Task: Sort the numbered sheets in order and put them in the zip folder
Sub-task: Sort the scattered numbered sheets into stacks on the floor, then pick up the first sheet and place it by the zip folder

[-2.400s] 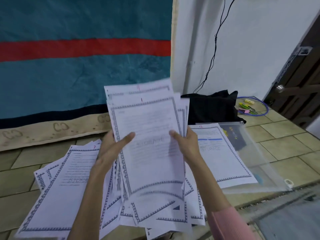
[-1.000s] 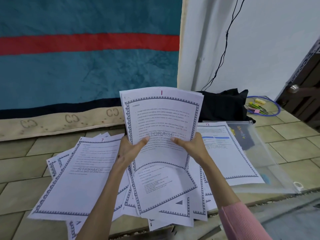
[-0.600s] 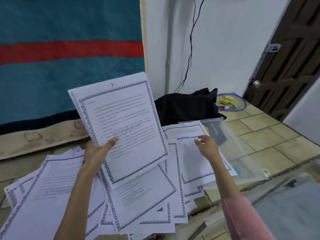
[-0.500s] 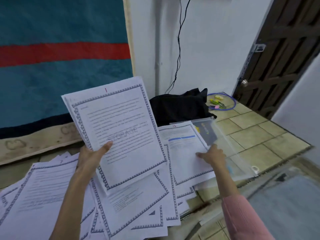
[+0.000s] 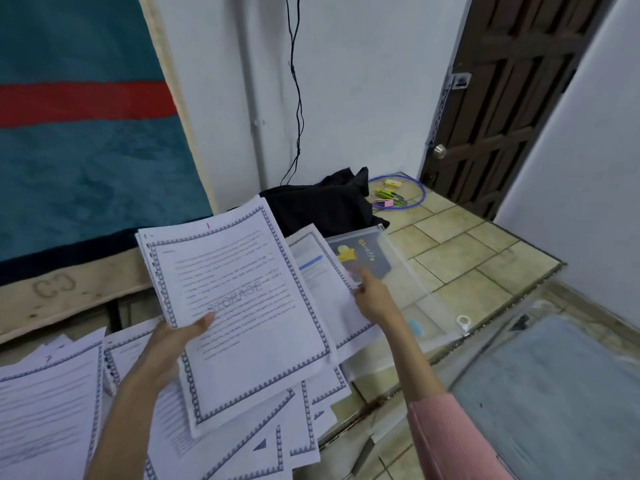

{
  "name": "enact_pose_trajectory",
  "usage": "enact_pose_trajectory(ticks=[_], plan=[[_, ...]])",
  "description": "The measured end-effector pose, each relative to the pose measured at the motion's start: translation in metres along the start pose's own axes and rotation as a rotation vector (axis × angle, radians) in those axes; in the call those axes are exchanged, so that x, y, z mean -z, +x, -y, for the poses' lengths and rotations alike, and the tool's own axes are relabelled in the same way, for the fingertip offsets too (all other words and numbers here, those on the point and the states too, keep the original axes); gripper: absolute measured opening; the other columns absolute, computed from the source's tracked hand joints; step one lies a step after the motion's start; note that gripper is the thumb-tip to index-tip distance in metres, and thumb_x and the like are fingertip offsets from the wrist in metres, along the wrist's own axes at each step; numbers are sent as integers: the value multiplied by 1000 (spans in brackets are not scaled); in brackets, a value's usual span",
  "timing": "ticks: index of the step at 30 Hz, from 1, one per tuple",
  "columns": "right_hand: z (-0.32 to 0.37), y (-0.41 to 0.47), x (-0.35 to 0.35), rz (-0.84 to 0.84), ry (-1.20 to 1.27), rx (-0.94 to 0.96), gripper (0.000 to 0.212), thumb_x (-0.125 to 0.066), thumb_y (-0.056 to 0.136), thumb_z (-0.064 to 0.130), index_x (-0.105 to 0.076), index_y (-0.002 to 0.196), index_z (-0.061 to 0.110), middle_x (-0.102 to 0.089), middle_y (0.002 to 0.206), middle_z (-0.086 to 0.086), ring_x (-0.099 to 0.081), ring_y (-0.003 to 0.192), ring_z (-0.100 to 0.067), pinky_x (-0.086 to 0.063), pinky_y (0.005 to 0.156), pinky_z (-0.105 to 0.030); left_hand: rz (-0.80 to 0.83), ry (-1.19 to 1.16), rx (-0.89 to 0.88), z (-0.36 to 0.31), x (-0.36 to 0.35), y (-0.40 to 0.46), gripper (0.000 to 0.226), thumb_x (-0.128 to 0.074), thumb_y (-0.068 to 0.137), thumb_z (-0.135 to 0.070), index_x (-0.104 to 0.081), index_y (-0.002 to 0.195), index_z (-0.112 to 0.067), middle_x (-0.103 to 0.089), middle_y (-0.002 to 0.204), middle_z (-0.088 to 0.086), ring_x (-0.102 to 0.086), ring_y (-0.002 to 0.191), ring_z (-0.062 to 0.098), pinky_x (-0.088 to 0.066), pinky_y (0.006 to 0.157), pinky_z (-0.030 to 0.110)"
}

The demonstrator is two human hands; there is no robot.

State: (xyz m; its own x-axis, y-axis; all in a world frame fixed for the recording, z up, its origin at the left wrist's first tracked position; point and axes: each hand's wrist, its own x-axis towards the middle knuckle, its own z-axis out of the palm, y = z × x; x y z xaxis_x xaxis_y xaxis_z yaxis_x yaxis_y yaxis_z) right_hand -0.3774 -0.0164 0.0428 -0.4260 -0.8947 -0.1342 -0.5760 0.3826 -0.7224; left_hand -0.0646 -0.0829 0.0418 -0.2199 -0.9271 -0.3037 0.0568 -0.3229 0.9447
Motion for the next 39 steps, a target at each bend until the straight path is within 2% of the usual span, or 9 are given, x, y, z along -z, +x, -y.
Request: enact_pose_trajectory(ticks=[4, 7, 14, 17, 21, 27, 32, 35, 39], plan=[[-13, 3, -23, 120, -87, -38, 34, -43, 88, 4, -58, 117, -6, -66, 108, -22, -59, 86, -26, -38, 66, -27, 38, 37, 74, 12, -7, 5, 49, -68, 79, -12, -55, 126, -12, -62, 118, 4, -59, 105, 23, -41, 99, 36], [-11, -5, -27, 167, -29, 3, 38, -38, 92, 5, -64, 119, 10, -65, 119, -11, -58, 108, -28, -38, 76, -23, 40, 101, 136, 22, -7, 8, 54, -72, 75, -17, -56, 126, -10, -62, 121, 9, -59, 108, 26, -42, 101, 43], [-27, 24, -13, 89, -266, 44, 46, -52, 82, -1, -59, 125, 15, -60, 126, -9, -53, 117, -27, -43, 95, -32, 2, 218, 197, 44, -5, 12, 53, -71, 80, -12, -53, 129, -6, -59, 126, 12, -56, 111, 27, -43, 100, 39], [-37, 37, -20, 228, -360, 136, 40, -56, 76, 29, -64, 114, 24, -63, 114, -5, -53, 103, -26, -39, 87, -32, 21, 267, 199, 46, -4, 12, 54, -73, 78, -16, -54, 128, -6, -59, 127, 12, -56, 114, 27, -40, 104, 40], [-53, 44, -32, 133, -376, 184, 29, -64, 81, 28, -67, 109, 29, -65, 103, -2, -52, 102, -29, -37, 80, -32, 12, 291, 182, 47, -5, 9, 51, -71, 80, -17, -55, 127, -6, -61, 123, 10, -57, 108, 23, -42, 101, 36], [-46, 24, 11, -156, 181, -2, 9, -71, 82, 23, -68, 82, 15, -58, 63, 4, -49, 60, -14, -36, 52, -14, 28, 267, 181, 46, -5, 8, 51, -72, 80, -17, -55, 127, -7, -62, 122, 9, -58, 104, 21, -43, 96, 32], [-13, 10, 26, -138, 699, 38, 25, -71, 80, 11, -68, 104, 7, -68, 83, 0, -63, 70, -8, -51, 69, -23, 110, 161, 144, 38, -2, 0, 74, -85, 59, -35, -57, 124, -17, -64, 120, 2, -59, 111, 20, -42, 103, 39], [15, 11, 22, -119, 869, 33, 15, -69, 83, 17, -67, 98, 14, -66, 79, 2, -63, 70, -7, -54, 70, -22, 153, 101, 116, 34, -1, -4, 104, -92, 29, -51, -57, 122, -20, -67, 115, -4, -61, 109, 16, -44, 102, 40], [46, 16, 14, 33, 1631, -52, 7, -58, 77, 13, -58, 70, 11, -64, 79, -6, -66, 72, -18, -53, 69, -25, 195, 57, 71, 25, 1, -8, 98, -92, 25, -50, -62, 113, -20, -70, 109, -4, -66, 101, 11, -53, 89, 29]])
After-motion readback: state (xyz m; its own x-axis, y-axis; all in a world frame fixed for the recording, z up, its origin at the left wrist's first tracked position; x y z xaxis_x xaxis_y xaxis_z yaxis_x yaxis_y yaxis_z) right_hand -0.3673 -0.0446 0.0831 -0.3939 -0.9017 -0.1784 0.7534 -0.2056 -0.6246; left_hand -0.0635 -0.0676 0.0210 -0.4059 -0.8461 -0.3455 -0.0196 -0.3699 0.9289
